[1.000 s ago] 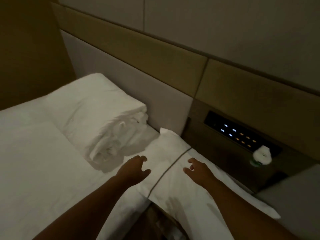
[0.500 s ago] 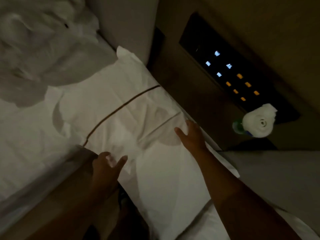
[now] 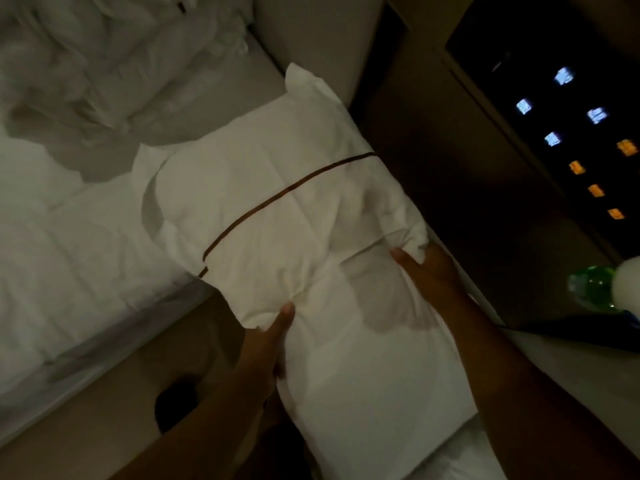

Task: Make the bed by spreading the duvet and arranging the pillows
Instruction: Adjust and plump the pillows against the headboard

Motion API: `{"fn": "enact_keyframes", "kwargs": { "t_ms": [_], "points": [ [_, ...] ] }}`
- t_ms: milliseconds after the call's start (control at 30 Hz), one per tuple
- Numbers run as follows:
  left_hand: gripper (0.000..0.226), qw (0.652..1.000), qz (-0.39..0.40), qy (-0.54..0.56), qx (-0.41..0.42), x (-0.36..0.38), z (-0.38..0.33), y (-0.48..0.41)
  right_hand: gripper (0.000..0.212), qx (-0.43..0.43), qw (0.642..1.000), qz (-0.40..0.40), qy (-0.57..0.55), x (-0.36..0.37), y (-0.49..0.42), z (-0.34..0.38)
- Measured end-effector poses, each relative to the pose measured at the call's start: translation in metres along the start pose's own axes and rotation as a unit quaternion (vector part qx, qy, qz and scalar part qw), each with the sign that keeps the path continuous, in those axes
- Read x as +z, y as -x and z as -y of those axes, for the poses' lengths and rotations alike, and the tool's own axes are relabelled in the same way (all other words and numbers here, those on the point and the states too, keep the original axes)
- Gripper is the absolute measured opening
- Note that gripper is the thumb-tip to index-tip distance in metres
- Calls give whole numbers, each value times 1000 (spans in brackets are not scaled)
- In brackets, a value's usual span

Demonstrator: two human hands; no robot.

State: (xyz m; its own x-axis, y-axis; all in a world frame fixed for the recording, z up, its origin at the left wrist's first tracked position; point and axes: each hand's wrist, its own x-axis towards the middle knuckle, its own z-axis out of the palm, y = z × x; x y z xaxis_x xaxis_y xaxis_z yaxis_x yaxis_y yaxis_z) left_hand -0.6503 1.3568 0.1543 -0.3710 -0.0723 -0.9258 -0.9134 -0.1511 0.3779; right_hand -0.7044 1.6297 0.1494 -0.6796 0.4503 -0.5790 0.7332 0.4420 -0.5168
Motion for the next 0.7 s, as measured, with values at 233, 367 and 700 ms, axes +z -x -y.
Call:
{"fn": "enact_keyframes", "kwargs": {
  "t_ms": [233, 367, 700],
  "points": [
    [90, 994, 44, 61, 75, -41, -32, 37, 53, -102, 989, -48, -98, -29, 66, 71],
    [86, 990, 54, 79, 104, -81, -50, 59, 59, -116, 986, -60, -104, -46, 110, 113],
    [57, 933, 118, 181, 286, -159, -176, 155, 33, -203, 956, -112, -180, -49, 198, 278]
  ]
}}
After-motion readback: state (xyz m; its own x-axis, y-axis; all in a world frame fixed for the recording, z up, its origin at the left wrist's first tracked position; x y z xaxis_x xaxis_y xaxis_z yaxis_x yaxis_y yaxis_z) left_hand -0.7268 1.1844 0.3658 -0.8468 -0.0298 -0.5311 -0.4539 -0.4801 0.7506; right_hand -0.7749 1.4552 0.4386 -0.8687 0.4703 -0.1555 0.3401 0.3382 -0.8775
